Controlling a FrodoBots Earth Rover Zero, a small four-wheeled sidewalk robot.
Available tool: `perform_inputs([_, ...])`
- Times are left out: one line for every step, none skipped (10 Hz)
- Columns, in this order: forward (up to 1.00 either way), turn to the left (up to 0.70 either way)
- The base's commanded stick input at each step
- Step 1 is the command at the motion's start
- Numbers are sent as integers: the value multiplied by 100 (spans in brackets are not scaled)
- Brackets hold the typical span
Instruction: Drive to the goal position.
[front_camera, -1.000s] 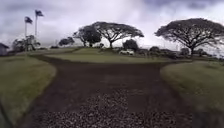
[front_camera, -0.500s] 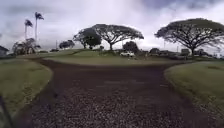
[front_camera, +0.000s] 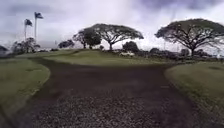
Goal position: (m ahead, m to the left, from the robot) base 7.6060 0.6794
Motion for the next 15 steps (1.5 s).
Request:
perform_inputs([50, 0])
perform_inputs([50, 0])
perform_inputs([50, 0])
perform_inputs([50, 0])
perform_inputs([50, 0])
perform_inputs([50, -8])
perform_inputs([50, -50])
perform_inputs([50, -50])
perform_inputs([50, -50])
perform_inputs([50, -50])
perform_inputs([50, -50])
perform_inputs([50, -50])
perform_inputs([50, -50])
perform_inputs([50, -23])
perform_inputs([50, 0])
